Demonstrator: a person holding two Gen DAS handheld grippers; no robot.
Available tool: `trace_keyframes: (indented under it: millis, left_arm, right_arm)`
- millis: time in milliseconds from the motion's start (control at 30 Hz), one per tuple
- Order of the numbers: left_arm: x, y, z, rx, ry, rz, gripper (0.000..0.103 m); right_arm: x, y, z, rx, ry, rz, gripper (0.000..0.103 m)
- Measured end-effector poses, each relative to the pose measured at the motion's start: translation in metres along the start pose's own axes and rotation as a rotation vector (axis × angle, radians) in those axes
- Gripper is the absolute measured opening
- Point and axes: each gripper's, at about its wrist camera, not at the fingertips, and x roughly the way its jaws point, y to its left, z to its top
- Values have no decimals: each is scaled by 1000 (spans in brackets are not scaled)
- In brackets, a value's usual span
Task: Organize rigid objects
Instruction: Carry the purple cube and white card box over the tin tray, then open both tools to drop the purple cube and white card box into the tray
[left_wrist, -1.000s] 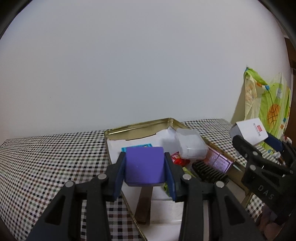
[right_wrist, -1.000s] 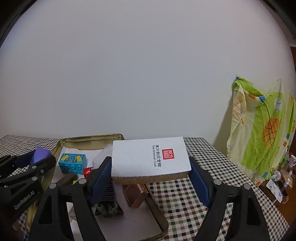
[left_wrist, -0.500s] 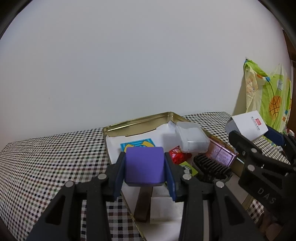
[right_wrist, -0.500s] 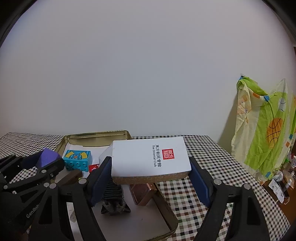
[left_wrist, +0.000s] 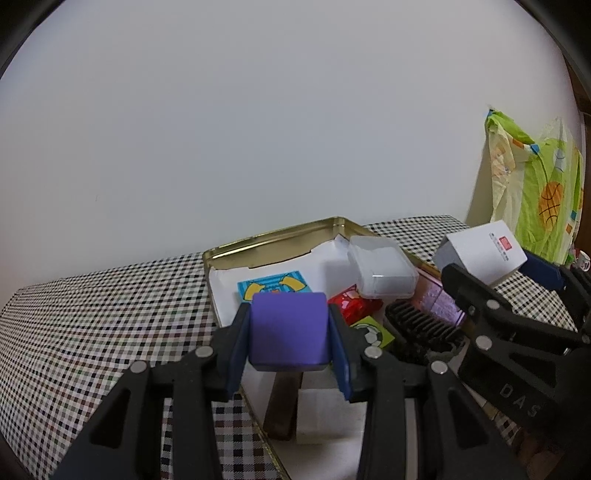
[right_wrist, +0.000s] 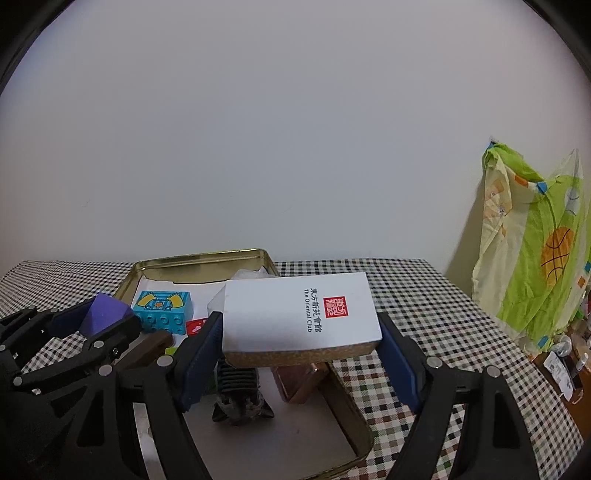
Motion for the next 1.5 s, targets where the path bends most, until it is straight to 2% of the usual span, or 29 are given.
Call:
trace_keyframes:
  millis: [433, 1000, 1500]
  left_arm:
    - [5, 3, 1, -1, 32, 3, 39]
    - [22, 9, 2, -24, 128, 29, 39]
    - [19, 8, 1, -21, 124, 50, 38]
  right_arm:
    - [6, 3, 0, -7, 35, 15, 82]
    - [30, 5, -2, 2, 159, 75, 82]
    - [34, 3, -3, 14, 178, 95, 82]
